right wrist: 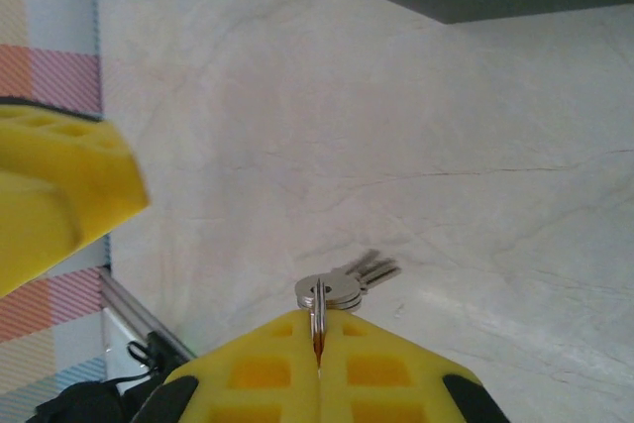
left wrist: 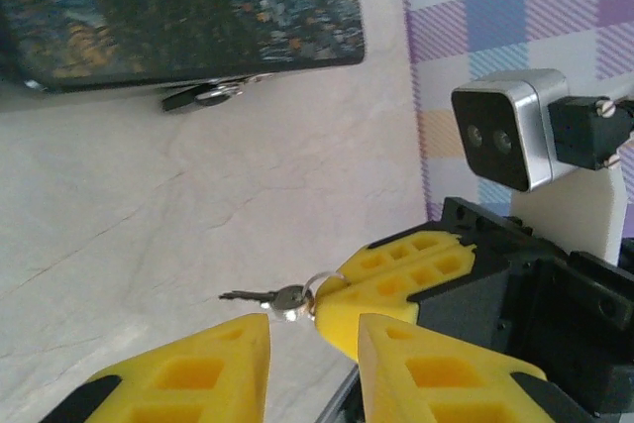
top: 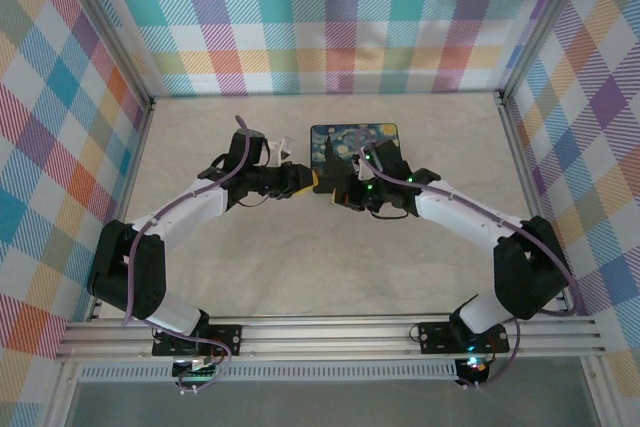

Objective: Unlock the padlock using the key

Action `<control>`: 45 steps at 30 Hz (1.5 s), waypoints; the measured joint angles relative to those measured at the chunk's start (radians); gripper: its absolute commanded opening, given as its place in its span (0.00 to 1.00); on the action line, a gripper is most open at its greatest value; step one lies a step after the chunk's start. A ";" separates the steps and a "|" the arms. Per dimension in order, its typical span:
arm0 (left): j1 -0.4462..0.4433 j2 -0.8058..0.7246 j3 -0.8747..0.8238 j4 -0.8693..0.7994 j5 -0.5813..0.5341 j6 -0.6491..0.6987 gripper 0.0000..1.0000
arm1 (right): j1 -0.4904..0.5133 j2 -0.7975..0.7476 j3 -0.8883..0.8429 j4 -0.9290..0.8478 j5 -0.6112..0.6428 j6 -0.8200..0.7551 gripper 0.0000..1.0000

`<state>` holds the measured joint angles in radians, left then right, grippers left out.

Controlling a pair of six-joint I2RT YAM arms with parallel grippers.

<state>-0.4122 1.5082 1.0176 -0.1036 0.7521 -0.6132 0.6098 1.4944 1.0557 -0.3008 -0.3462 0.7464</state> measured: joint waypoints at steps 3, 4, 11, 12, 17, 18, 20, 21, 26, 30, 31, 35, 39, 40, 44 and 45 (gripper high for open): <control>0.000 0.000 -0.003 0.063 0.021 -0.090 0.38 | -0.008 -0.030 0.015 0.000 -0.028 -0.003 0.07; 0.000 0.000 -0.007 0.092 0.025 -0.134 0.39 | -0.009 -0.039 0.024 0.002 -0.039 -0.005 0.07; 0.000 0.000 -0.014 0.188 0.014 -0.386 0.52 | -0.011 -0.048 0.059 0.040 -0.122 -0.031 0.07; 0.000 0.000 -0.014 0.190 0.014 -0.414 0.53 | -0.011 -0.048 0.059 0.047 -0.134 -0.034 0.07; -0.008 0.013 -0.014 0.197 0.014 -0.528 0.53 | -0.011 -0.048 0.059 0.107 -0.164 -0.052 0.08; -0.011 0.019 -0.014 0.206 0.014 -0.552 0.54 | -0.011 -0.048 0.059 0.121 -0.164 -0.056 0.08; -0.017 0.029 -0.014 0.220 0.014 -0.594 0.54 | -0.011 -0.048 0.059 0.143 -0.164 -0.063 0.07; -0.019 0.034 -0.014 0.229 0.013 -0.617 0.54 | -0.011 -0.048 0.059 0.153 -0.164 -0.069 0.07; -0.025 0.049 -0.013 0.274 0.009 -0.690 0.53 | -0.011 -0.038 0.059 0.193 -0.167 -0.083 0.07; -0.025 0.066 -0.013 0.290 0.009 -0.721 0.51 | -0.011 -0.031 0.059 0.208 -0.159 -0.098 0.07; -0.025 0.069 -0.013 0.295 0.009 -0.730 0.51 | -0.011 -0.031 0.059 0.209 -0.159 -0.101 0.07; -0.025 0.074 -0.013 0.307 0.010 -0.749 0.50 | -0.011 -0.031 0.059 0.211 -0.143 -0.117 0.07; -0.025 0.074 -0.013 0.330 0.010 -0.768 0.48 | -0.011 -0.029 0.059 0.218 -0.129 -0.131 0.06; -0.026 0.075 -0.013 0.335 0.010 -0.772 0.47 | -0.011 -0.026 0.059 0.224 -0.129 -0.132 0.06; -0.026 0.075 -0.013 0.344 0.011 -0.785 0.44 | -0.011 -0.016 0.049 0.247 -0.121 -0.134 0.06; -0.026 0.077 -0.013 0.345 0.011 -0.786 0.43 | -0.011 -0.016 0.045 0.249 -0.118 -0.135 0.07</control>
<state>-0.4377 1.5848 1.0050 0.2413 0.7631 -1.3991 0.5987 1.4788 1.1007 -0.0521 -0.4641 0.6117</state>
